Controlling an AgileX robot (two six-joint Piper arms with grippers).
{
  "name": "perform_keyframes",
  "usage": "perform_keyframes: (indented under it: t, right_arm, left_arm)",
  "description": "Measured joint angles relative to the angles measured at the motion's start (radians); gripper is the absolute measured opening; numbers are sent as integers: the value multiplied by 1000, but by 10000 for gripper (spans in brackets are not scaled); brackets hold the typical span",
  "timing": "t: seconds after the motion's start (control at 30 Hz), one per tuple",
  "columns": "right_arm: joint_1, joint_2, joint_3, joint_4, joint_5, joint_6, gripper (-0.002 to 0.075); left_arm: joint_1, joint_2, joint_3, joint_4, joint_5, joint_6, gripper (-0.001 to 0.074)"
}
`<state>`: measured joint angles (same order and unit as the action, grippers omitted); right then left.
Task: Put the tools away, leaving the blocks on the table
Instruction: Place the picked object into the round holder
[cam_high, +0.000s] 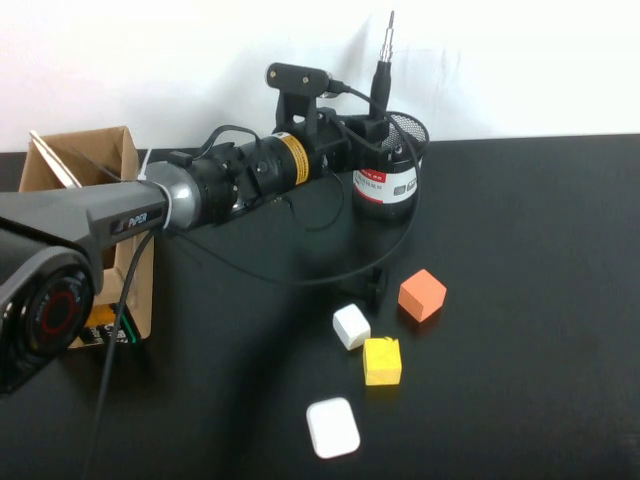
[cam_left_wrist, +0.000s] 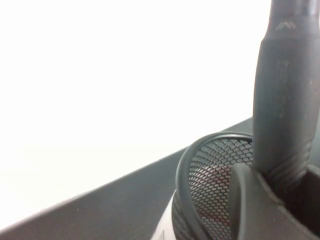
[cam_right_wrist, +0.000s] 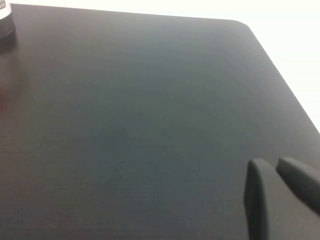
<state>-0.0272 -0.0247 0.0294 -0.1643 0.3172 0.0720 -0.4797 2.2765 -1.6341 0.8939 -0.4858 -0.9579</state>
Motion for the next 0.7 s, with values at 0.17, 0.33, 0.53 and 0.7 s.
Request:
perform_keyframes:
  t: [0.17, 0.33, 0.53, 0.7]
  right_arm:
    - [0, 0, 0, 0, 0, 0, -6]
    - [0, 0, 0, 0, 0, 0, -6]
    - [0, 0, 0, 0, 0, 0, -6]
    - [0, 0, 0, 0, 0, 0, -6]
  left_arm:
    - [0, 16, -24, -3, -11, -12, 143]
    - [0, 39, -74, 33, 16, -29, 143]
    - [-2, 56, -112, 100, 33, -125, 143]
    - [-6, 56, -119, 193, 44, -193, 170]
